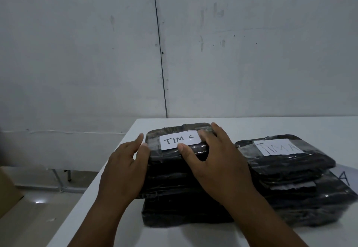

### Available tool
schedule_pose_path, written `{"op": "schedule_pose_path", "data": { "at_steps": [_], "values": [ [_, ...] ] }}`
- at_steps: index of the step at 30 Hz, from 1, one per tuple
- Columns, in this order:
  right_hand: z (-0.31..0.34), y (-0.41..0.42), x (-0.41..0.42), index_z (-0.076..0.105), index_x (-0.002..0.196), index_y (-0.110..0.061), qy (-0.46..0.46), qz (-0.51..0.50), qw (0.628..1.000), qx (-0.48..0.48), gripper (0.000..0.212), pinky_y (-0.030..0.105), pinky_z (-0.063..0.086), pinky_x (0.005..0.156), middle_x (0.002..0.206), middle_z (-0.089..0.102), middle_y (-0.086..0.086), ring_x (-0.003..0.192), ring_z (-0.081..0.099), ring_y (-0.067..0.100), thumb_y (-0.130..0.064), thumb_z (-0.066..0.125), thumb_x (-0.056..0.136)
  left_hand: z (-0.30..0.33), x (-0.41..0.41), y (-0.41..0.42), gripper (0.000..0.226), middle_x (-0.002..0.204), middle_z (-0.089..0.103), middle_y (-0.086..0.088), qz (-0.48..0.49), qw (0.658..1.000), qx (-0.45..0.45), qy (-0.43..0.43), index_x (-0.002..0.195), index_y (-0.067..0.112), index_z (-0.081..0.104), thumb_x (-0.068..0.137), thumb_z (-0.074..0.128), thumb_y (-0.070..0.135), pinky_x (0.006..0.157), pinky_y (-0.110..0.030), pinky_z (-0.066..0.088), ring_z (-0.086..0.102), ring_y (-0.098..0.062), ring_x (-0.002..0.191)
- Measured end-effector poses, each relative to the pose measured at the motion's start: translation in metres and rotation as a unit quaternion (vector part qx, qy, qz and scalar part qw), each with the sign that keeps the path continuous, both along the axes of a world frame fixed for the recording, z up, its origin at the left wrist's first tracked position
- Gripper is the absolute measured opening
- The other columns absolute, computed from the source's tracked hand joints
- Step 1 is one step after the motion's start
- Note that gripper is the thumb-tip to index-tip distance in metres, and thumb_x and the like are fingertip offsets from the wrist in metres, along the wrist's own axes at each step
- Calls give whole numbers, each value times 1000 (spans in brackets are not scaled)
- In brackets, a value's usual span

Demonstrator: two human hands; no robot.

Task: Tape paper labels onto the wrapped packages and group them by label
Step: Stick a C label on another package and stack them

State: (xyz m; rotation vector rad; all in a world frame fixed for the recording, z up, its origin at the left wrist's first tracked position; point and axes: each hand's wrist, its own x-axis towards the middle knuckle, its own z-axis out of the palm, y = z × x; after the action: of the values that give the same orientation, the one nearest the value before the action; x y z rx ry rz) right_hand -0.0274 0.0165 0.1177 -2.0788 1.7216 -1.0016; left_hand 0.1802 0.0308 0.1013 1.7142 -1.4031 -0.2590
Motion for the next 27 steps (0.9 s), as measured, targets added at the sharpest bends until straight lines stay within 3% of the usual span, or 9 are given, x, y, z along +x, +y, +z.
{"op": "schedule_pose_path", "data": {
  "at_steps": [4, 6, 8, 10, 12, 17, 21, 23, 27],
  "values": [
    [2, 2, -4, 23, 157, -33, -68, -12, 997, 39, 103, 39, 37, 116, 163, 32, -10, 147, 34, 11, -90, 49, 75, -4, 8, 6, 94, 155, 48, 11, -34, 995, 74, 60, 153, 50, 35, 71, 23, 95, 114, -43, 36, 46, -16, 139],
    [5, -1, -4, 30, 155, -35, -99, -15, 993, 57, 104, 39, 42, 112, 155, 44, -13, 140, 44, 11, -90, 56, 70, -5, 11, 10, 104, 148, 53, 15, -84, 986, 100, 103, 151, 50, 37, 60, 35, 101, 101, -33, 45, 55, -13, 130],
    [8, -2, -4, 34, 154, -34, -128, -21, 989, 66, 106, 40, 44, 111, 151, 50, -12, 136, 48, 12, -88, 62, 67, -5, 13, 14, 108, 133, 63, 21, -154, 972, 123, 127, 144, 53, 41, 47, 62, 95, 85, -23, 52, 65, -5, 114],
    [10, -3, -6, 32, 158, -31, -161, -33, 984, 69, 108, 36, 40, 114, 157, 44, -8, 142, 43, 14, -80, 70, 70, -6, 18, 14, 101, 120, 71, 21, -192, 964, 129, 134, 132, 55, 48, 42, 89, 72, 84, -26, 58, 70, -5, 108],
    [11, -5, -8, 28, 160, -27, -186, -53, 979, 63, 111, 37, 38, 114, 159, 41, -5, 145, 40, 17, -73, 75, 71, -8, 21, 14, 94, 117, 72, 20, -197, 962, 121, 142, 123, 53, 53, 42, 99, 54, 85, -30, 60, 71, -8, 108],
    [6, -11, -6, 32, 159, -21, -241, -100, 965, 22, 116, 38, 44, 112, 148, 55, -1, 136, 50, 19, -69, 82, 65, -20, 22, 12, 109, 124, 68, 9, -180, 961, 86, 193, 132, 45, 50, 36, 102, 47, 79, -39, 64, 68, -20, 112],
    [8, -9, -8, 29, 160, -19, -311, -101, 945, -5, 115, 24, 40, 106, 149, 54, -2, 137, 50, 15, -56, 88, 68, -29, 19, 14, 106, 117, 65, 30, -166, 968, 11, 186, 123, 59, 48, 32, 100, 51, 76, -29, 63, 66, 1, 107],
    [10, -10, -10, 31, 160, -20, -348, -100, 932, -24, 113, 20, 39, 102, 147, 56, -5, 133, 52, 11, -51, 90, 68, -32, 18, 15, 110, 119, 65, 31, -153, 970, -16, 188, 126, 59, 47, 29, 100, 49, 79, -29, 62, 65, 2, 109],
    [17, -15, -14, 36, 157, -23, -410, -130, 898, -94, 117, 35, 50, 108, 141, 61, -7, 126, 60, 8, -57, 92, 60, -35, 16, 15, 122, 134, 59, 17, -121, 977, -62, 166, 136, 53, 41, 28, 99, 51, 89, -35, 59, 61, -13, 120]
  ]
}}
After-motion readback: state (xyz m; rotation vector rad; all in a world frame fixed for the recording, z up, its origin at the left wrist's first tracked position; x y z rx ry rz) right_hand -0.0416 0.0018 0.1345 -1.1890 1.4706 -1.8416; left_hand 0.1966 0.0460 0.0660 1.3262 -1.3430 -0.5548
